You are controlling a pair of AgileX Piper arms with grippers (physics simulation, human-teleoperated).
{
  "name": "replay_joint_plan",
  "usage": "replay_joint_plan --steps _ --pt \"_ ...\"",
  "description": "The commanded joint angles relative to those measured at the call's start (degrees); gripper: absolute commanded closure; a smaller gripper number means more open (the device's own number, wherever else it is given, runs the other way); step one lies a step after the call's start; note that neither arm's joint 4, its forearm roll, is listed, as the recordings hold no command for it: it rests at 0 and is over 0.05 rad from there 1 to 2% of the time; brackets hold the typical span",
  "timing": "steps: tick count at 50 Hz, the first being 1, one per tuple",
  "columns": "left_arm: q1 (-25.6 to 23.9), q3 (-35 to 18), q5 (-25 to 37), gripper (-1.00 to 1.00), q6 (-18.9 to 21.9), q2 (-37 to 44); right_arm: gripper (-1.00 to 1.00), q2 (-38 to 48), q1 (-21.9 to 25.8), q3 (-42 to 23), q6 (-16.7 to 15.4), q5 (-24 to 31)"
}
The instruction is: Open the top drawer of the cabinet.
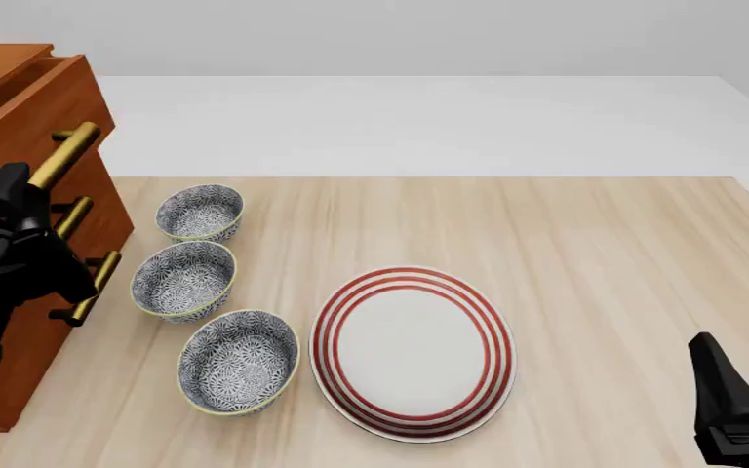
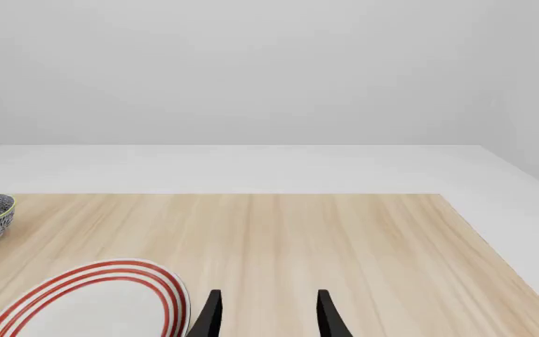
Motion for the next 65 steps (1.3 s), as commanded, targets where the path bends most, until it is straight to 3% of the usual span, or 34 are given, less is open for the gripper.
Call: replay_joint_plan --steps 1,65 --pt "-5.2 -2.0 3.7 1.00 0.1 4.3 -1.00 0.0 0.0 0.0 0.0 0.0" --pt "-6.2 -2.1 4.0 1.00 0.0 4.9 -1.00 0.0 0.0 0.0 0.0 0.0"
